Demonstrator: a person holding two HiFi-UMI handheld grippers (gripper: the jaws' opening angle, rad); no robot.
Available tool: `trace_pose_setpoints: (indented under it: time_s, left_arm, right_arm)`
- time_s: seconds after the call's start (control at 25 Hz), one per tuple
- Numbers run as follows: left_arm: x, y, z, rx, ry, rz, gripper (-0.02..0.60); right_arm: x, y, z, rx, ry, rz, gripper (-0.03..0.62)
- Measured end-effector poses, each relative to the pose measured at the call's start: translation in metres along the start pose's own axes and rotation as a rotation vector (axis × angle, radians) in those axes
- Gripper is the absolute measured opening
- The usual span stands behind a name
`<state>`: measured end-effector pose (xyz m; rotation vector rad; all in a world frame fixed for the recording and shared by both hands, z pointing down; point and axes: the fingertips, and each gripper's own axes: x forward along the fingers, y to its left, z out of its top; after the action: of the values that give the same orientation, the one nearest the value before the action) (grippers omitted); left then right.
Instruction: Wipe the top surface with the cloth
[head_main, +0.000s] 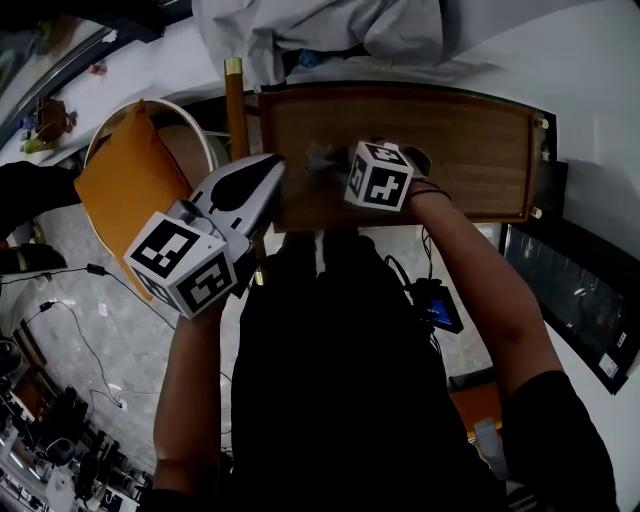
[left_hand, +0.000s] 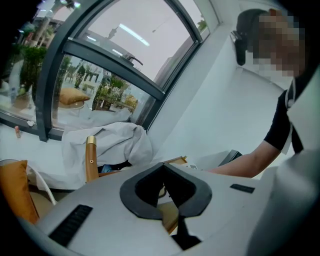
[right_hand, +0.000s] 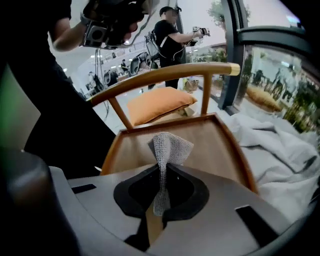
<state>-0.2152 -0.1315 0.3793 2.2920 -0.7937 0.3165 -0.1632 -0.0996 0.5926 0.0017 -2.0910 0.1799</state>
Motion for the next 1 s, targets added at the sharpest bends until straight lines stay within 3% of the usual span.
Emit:
trace_pose_setpoints:
  time_s: [0.16,0.36,0.6,1.0]
  left_arm:
    - [-0.001,-0.002,0.000,0.004,0.002,0.015,0.012]
    - [-0.003,-0.003,-0.001,-0.011,0.003,0.044,0.012]
    - [-0.003,-0.003,-0.004,-0.019,0.009,0.065,0.012]
    - [0.005,-0.010,-0.002,-0.009,0.017,0.057,0.012]
  right_arm:
    - [-0.021,-0.065,-0.014,-0.043,0.044,-0.147,0.038]
    - [-0.030,-0.114,-0.023,-0.011,0.055,-0.234,0.037]
    - [-0.023,-0.128,-0.024,0.001,0.071,-0.242,0.037]
    - [-0.018,-0.108,-0.025,0.062,0.053,-0.147,0.037]
